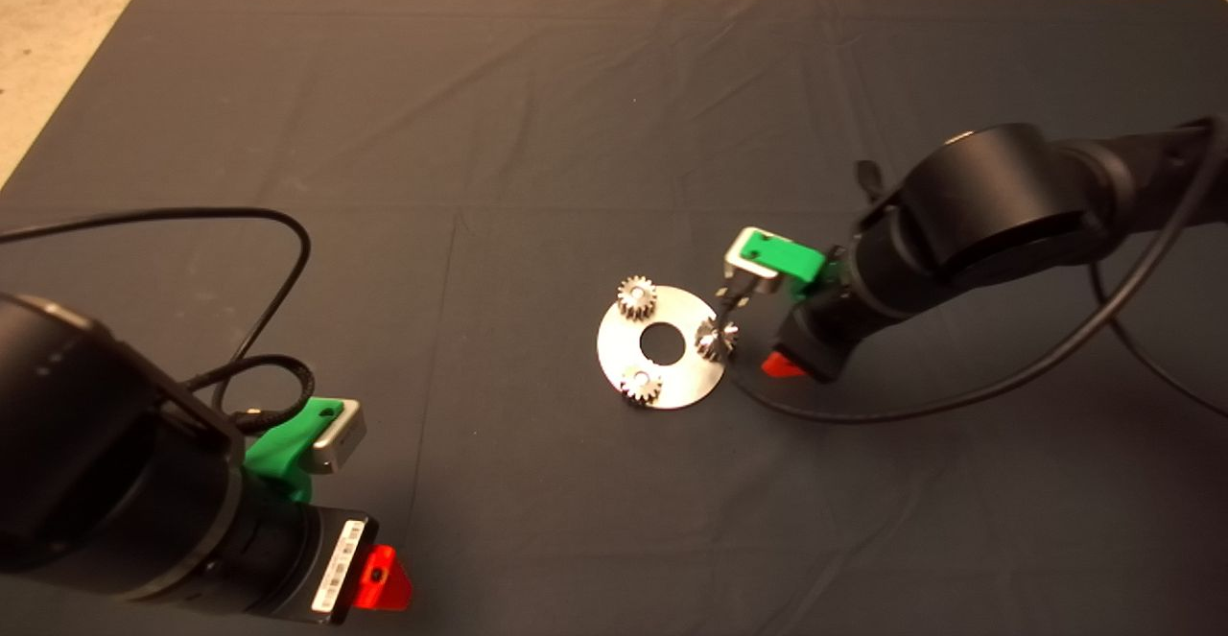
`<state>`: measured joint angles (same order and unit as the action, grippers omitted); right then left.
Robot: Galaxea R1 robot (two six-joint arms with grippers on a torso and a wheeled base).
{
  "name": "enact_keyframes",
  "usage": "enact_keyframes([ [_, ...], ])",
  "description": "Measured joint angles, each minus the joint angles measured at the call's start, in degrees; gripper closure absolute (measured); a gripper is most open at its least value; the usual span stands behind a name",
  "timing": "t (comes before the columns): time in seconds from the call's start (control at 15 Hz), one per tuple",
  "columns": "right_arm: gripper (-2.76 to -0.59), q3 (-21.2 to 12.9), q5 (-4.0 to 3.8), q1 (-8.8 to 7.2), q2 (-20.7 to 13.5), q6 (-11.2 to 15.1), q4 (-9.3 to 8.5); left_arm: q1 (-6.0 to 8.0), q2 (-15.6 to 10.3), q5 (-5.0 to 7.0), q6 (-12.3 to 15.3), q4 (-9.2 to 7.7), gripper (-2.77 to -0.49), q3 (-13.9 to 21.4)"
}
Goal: Install three planetary gears onto the carrier pins
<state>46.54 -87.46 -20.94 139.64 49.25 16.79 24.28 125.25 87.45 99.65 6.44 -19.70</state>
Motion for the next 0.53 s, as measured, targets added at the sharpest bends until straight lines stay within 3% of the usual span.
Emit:
enact_keyframes([
  [0.13,-1.9,-2.0,-0.05,-0.01,-7.8,1.4,-6.67,0.0,0.0,0.0,0.0,-0.02,-2.73,0.0],
  [0.2,-2.0,-3.7,-0.57,-0.02,-11.6,3.0,-8.17,0.0,-0.1,-0.02,-0.2,0.0,-2.74,0.0],
  [0.33,-2.03,-10.3,-0.89,-0.02,-16.9,9.6,-10.36,0.02,-0.8,-0.02,-1.6,0.0,-2.75,0.0],
  [0.47,-2.16,-16.4,-0.41,0.0,-19.4,18.2,-13.75,0.0,-1.6,-0.04,-3.4,-0.02,-2.75,0.0],
  [0.53,-2.16,-18.2,-0.22,-0.05,-20.5,21.7,-14.59,0.0,-2.2,0.03,-4.3,-0.02,-2.75,0.0],
])
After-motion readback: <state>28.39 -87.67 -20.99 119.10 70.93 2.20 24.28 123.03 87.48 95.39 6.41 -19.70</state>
